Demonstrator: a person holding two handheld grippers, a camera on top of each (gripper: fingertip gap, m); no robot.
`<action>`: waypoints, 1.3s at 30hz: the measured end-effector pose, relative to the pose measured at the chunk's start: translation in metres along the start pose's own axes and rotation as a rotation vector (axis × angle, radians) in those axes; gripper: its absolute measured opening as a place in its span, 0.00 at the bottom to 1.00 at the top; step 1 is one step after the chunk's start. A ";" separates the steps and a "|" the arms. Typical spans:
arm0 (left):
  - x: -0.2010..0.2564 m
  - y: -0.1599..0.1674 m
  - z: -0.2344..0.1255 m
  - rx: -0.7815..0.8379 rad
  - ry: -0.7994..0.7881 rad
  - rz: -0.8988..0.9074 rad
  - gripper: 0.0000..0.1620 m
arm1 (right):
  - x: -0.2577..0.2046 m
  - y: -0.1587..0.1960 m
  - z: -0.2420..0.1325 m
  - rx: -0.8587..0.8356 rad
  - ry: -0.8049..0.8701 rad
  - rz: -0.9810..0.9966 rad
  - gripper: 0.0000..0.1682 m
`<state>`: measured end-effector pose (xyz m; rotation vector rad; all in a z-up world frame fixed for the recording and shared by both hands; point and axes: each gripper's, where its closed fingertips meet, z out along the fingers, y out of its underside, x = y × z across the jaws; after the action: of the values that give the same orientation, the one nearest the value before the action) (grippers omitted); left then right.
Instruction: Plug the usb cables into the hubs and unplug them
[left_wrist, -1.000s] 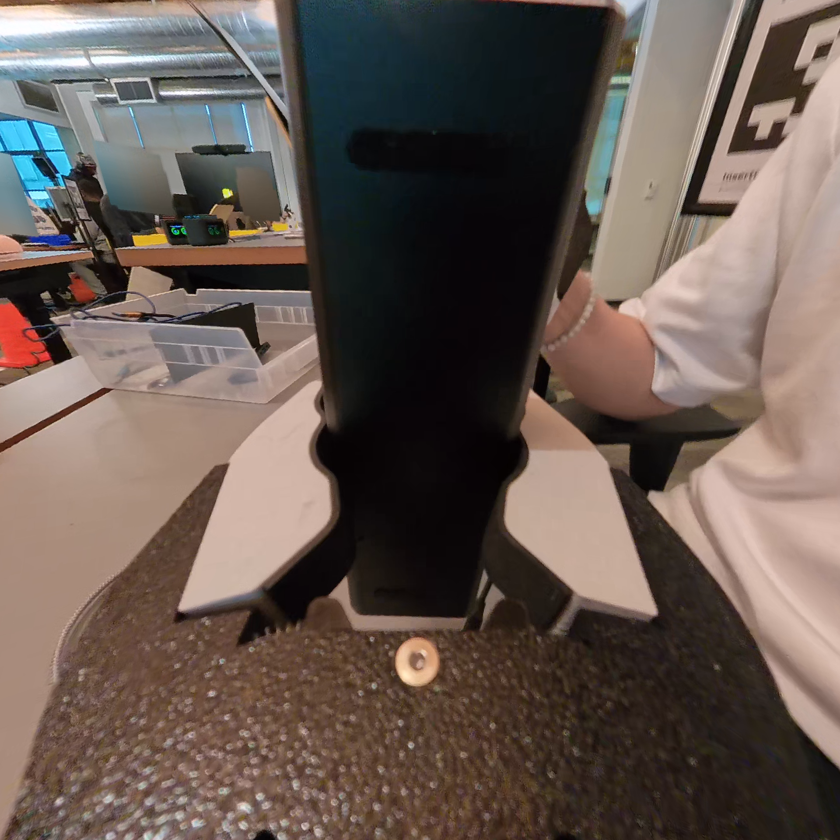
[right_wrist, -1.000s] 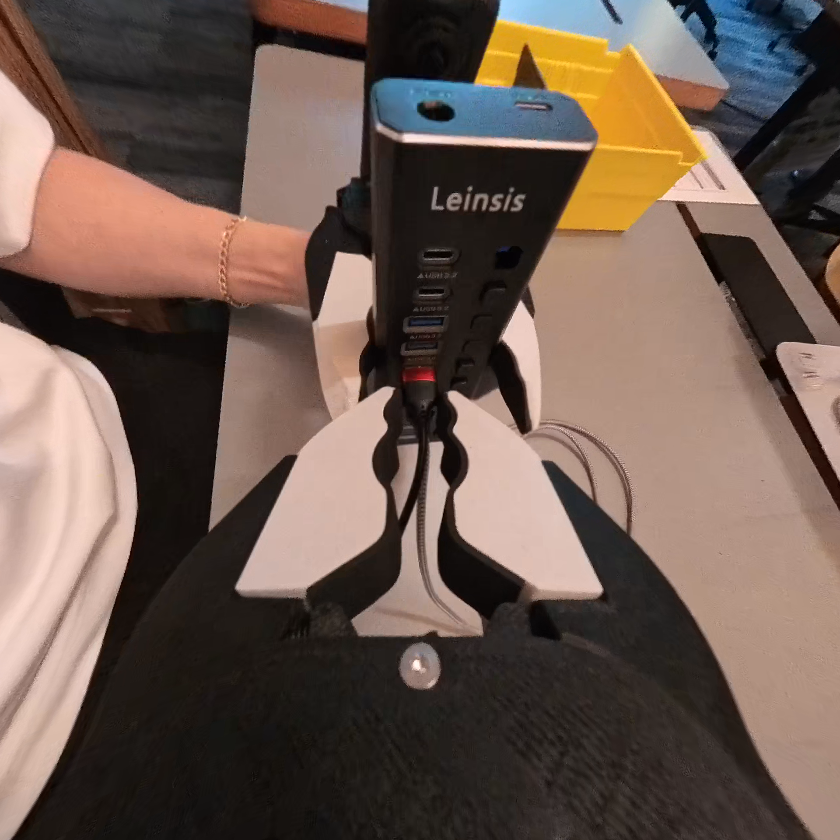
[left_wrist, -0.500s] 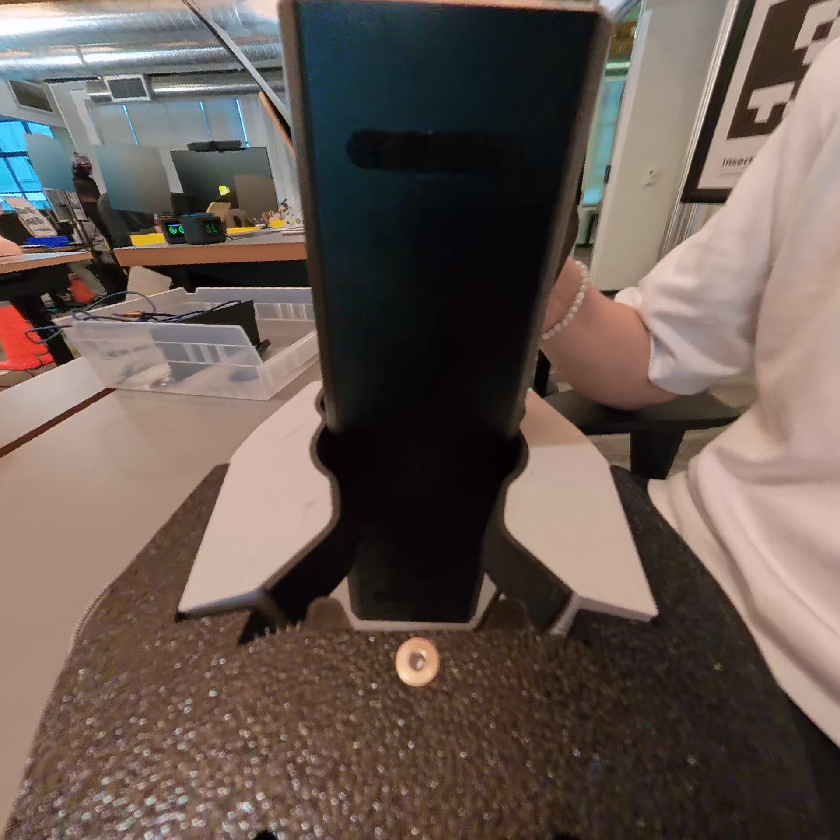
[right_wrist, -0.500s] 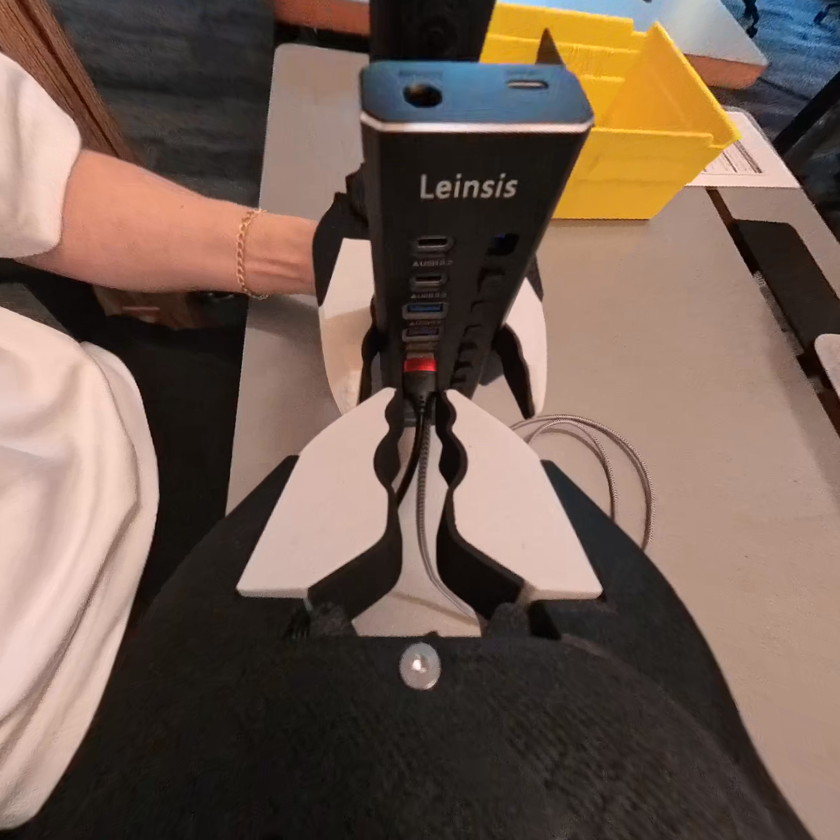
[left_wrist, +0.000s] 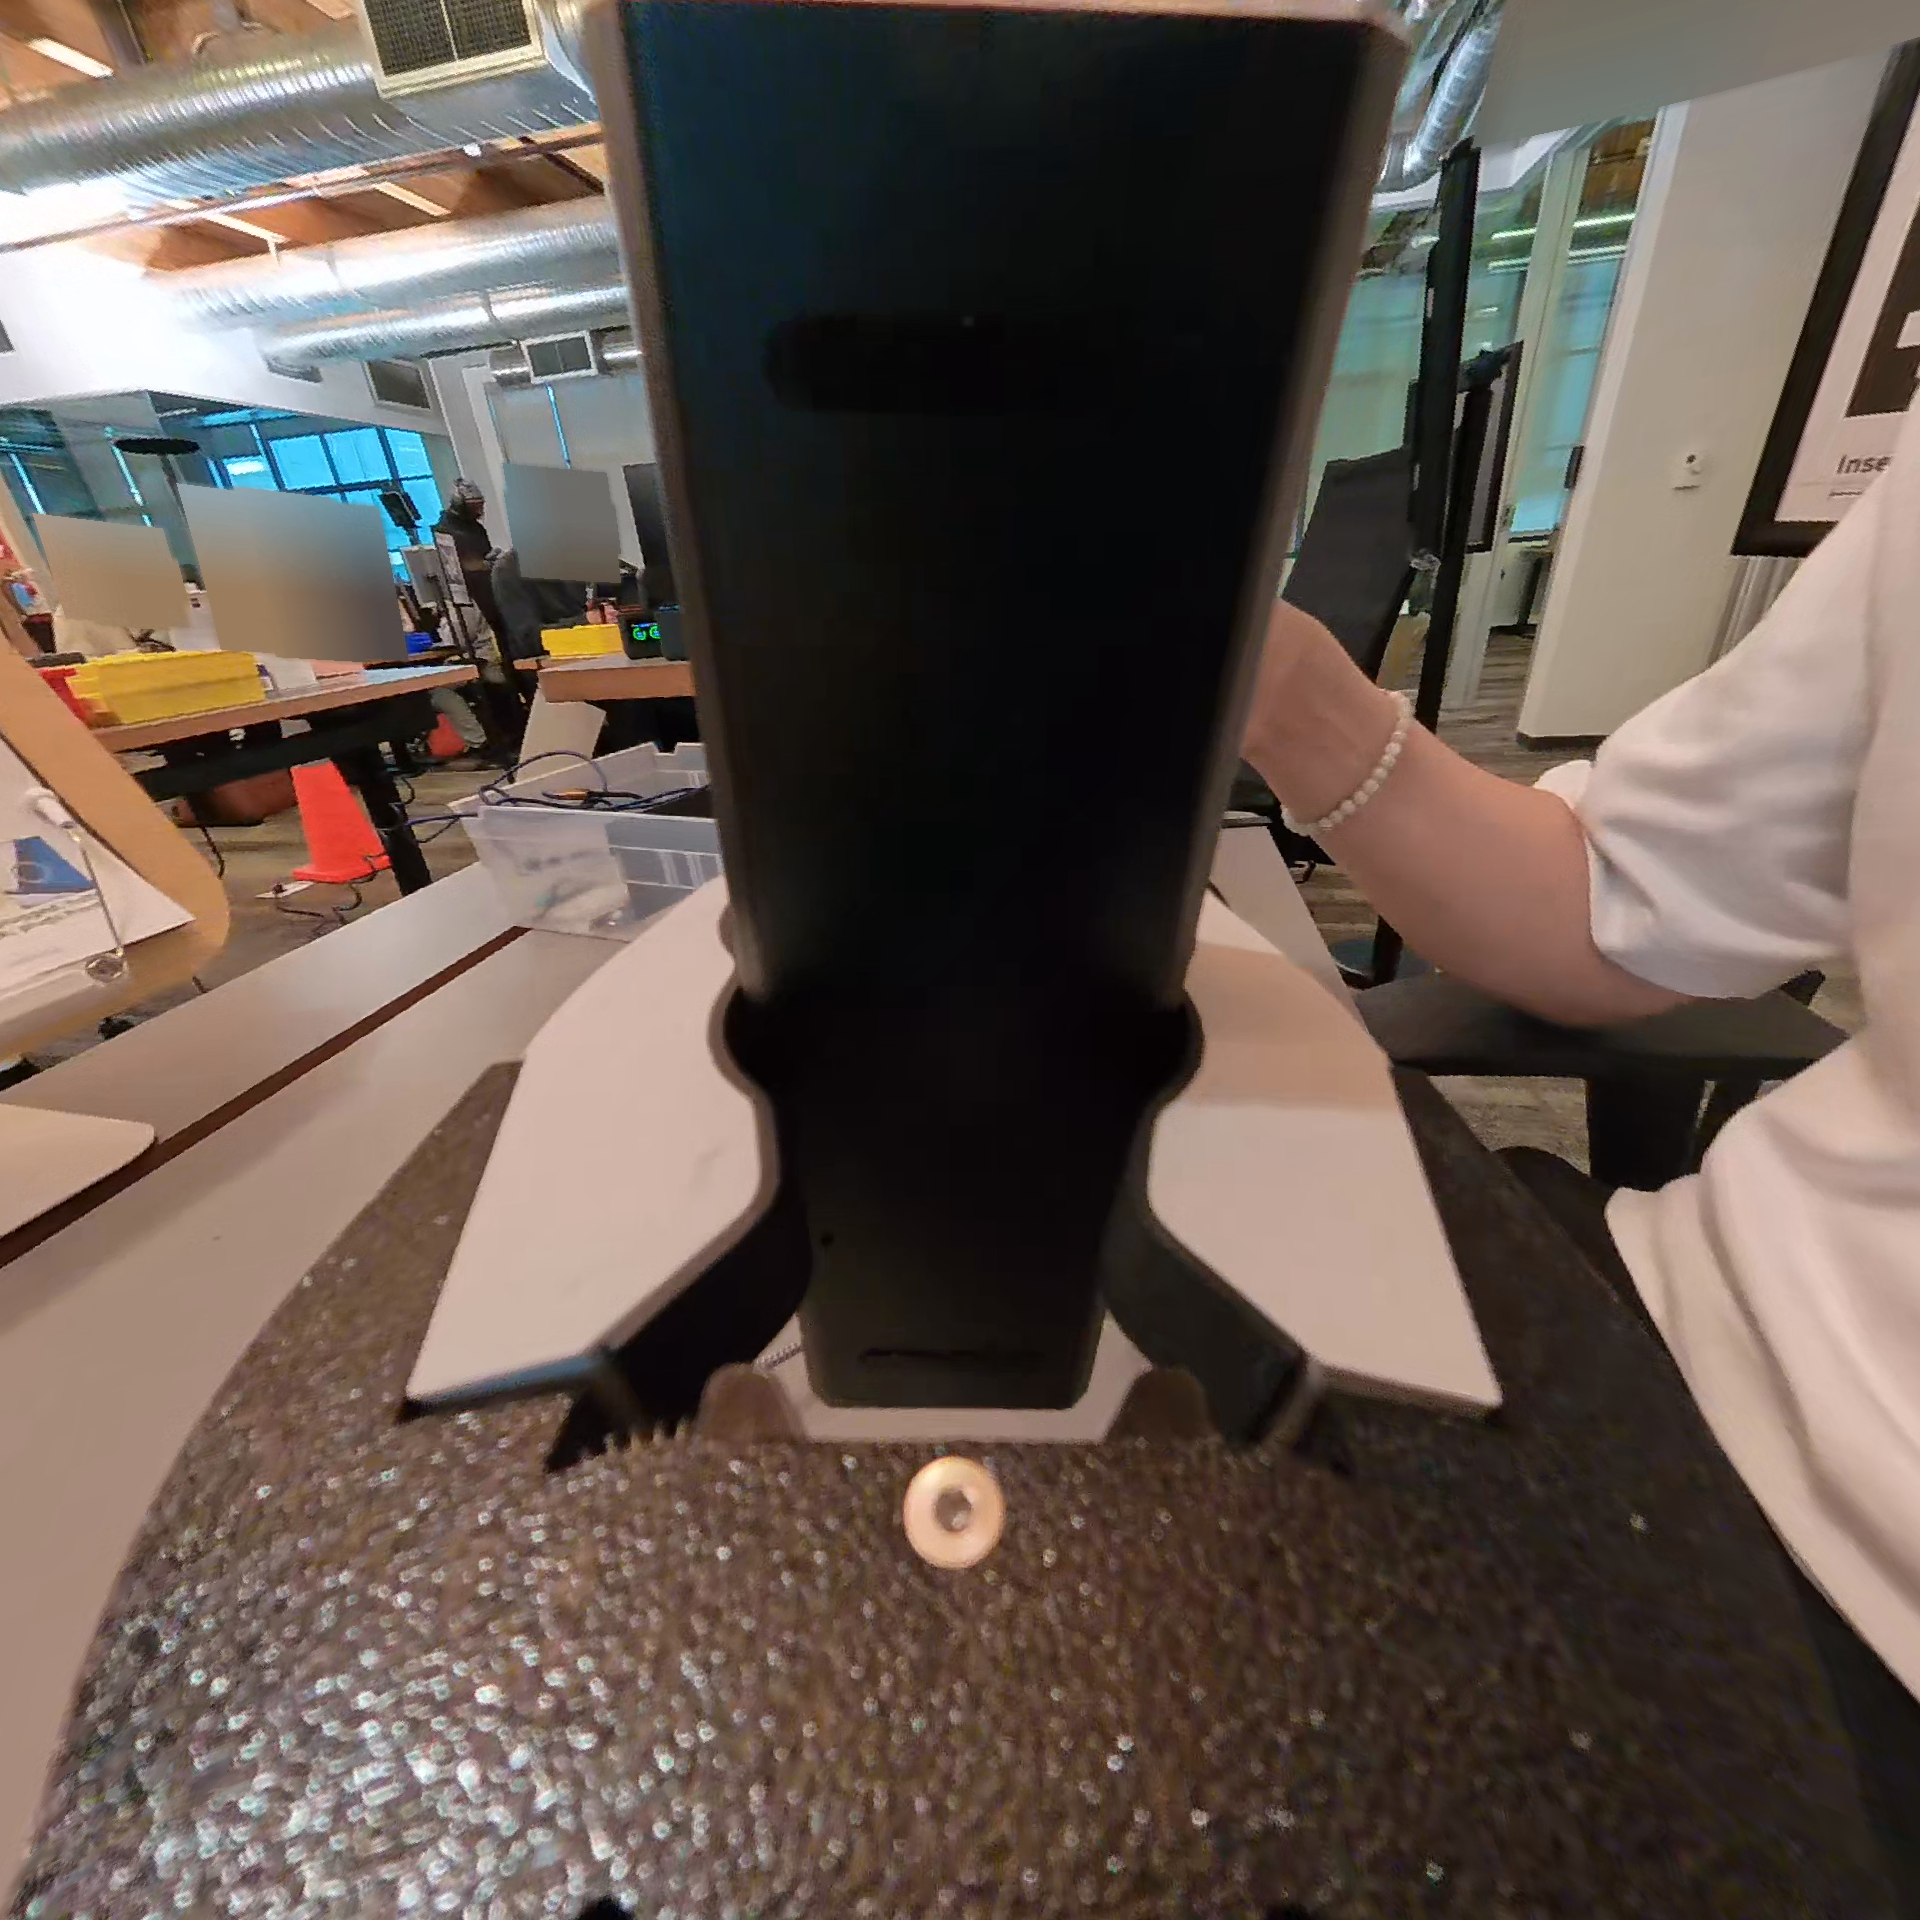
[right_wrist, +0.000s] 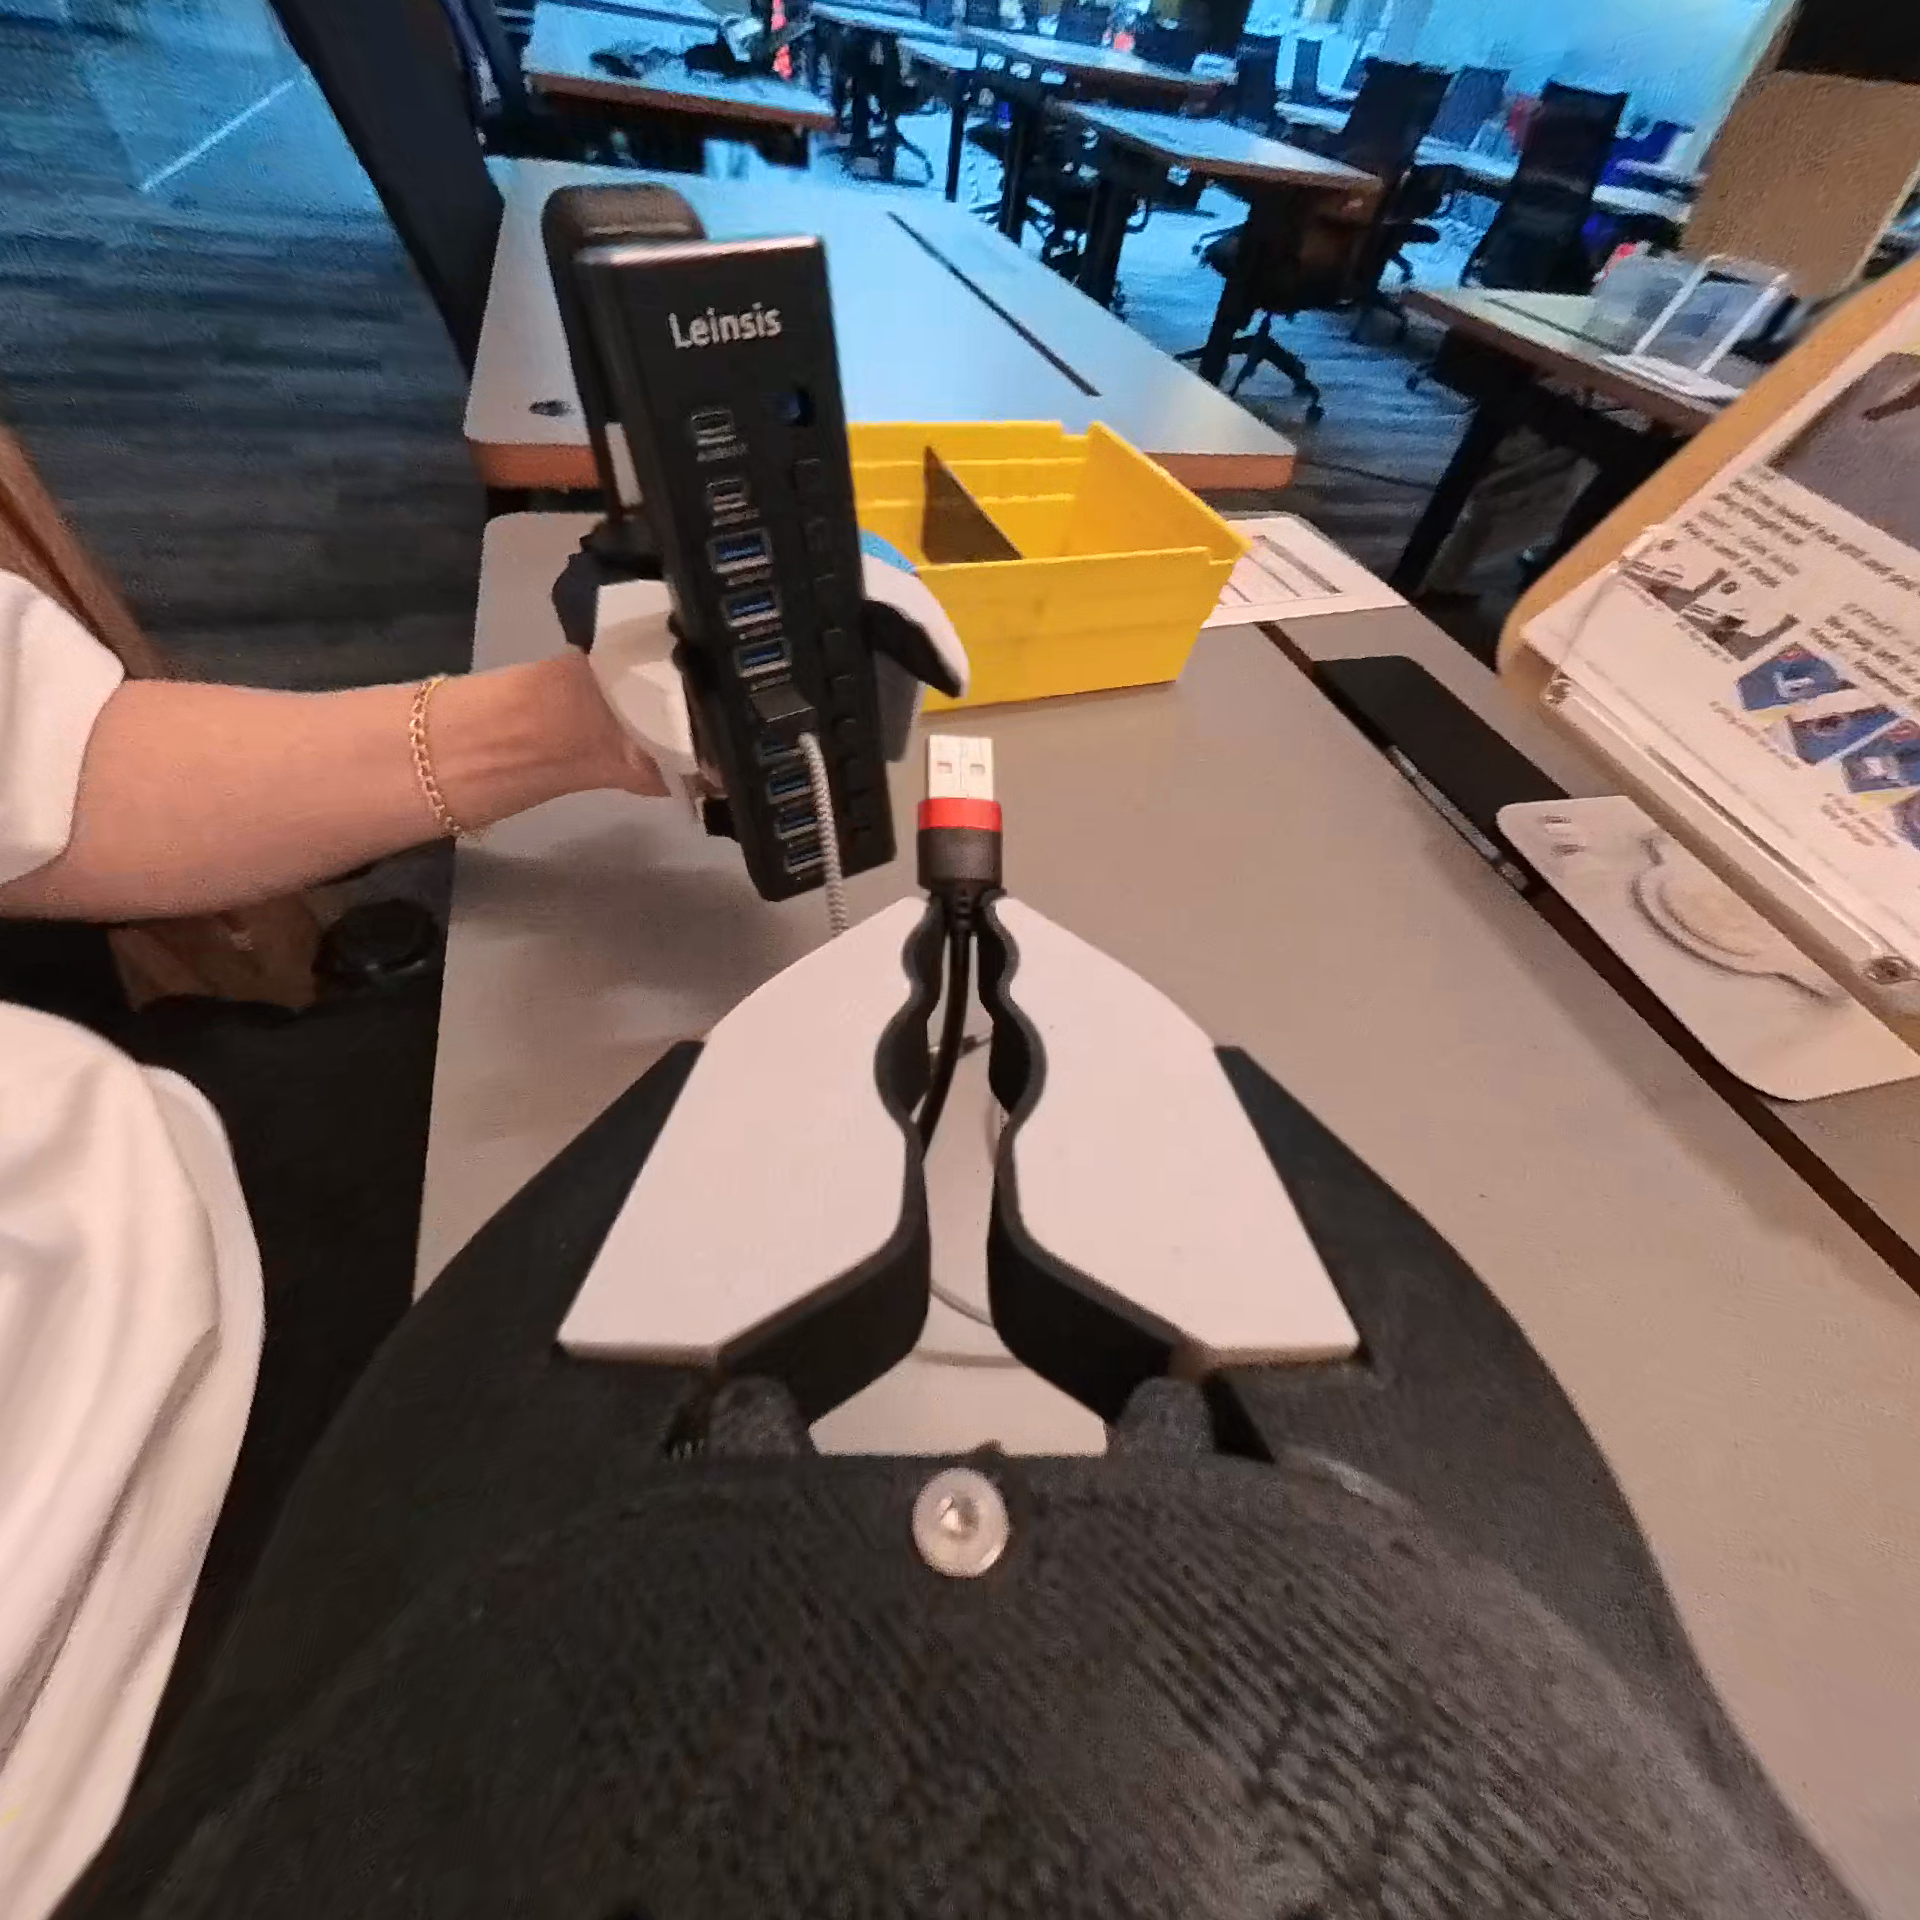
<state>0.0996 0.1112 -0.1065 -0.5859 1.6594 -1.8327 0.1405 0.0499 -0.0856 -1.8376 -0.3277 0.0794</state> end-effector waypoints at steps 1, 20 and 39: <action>-0.001 0.000 -0.001 -0.001 -0.009 0.001 0.44 | 0.005 -0.005 -0.005 0.030 0.035 -0.002 0.04; -0.014 -0.031 -0.032 0.047 -0.084 0.043 0.44 | 0.270 0.031 -0.217 0.003 0.983 -0.114 0.04; -0.008 -0.018 -0.021 0.035 -0.023 -0.011 0.44 | 0.426 0.001 -0.266 0.280 1.208 0.040 0.04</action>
<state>0.0890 0.1327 -0.0912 -0.6003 1.6084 -1.8525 0.6078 -0.0857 0.0388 -1.3262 0.5447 -0.8808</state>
